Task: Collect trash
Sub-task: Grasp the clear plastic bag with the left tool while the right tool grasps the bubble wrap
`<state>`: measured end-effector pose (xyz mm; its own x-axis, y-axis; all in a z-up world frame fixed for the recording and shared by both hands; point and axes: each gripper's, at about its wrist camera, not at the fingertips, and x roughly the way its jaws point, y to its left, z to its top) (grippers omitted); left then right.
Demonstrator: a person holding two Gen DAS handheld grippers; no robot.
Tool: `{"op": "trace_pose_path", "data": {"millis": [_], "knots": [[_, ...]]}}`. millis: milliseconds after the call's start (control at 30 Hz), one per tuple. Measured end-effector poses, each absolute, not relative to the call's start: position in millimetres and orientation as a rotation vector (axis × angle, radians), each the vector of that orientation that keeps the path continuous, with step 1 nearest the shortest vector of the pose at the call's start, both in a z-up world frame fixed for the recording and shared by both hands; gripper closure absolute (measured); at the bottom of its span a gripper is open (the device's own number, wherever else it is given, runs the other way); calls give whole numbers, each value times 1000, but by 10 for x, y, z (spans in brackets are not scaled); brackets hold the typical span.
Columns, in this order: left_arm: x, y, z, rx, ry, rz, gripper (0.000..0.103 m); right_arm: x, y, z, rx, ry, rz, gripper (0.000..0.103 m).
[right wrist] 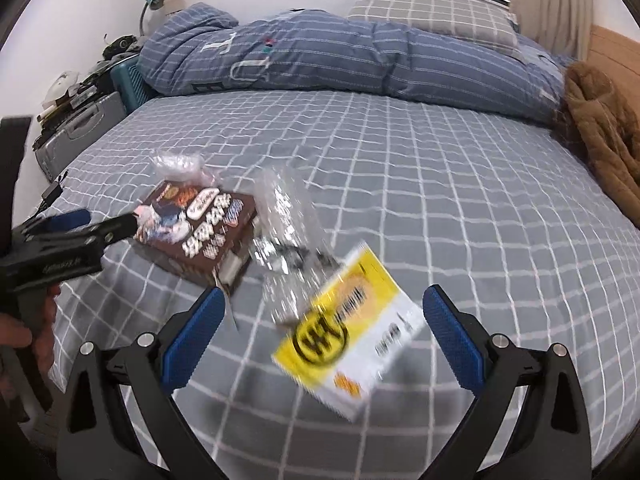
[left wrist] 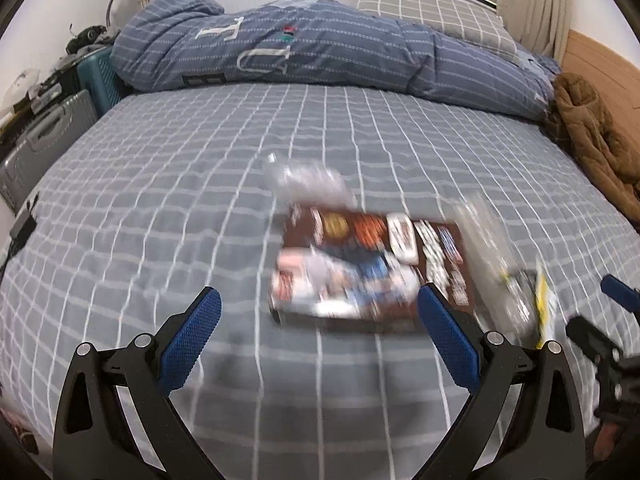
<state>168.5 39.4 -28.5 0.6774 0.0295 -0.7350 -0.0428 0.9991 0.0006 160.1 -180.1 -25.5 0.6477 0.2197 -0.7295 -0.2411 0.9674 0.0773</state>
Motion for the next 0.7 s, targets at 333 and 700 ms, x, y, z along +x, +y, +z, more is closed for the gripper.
{"op": "trace_pose_path", "data": {"millis": [333, 700], "knots": [[2592, 566, -333, -28, 858, 61, 6, 2231, -1458, -392, -88, 888, 327, 19], [3063, 513, -558, 16, 960, 52, 21, 2723, -1384, -567, -61, 1047, 392, 50]]}}
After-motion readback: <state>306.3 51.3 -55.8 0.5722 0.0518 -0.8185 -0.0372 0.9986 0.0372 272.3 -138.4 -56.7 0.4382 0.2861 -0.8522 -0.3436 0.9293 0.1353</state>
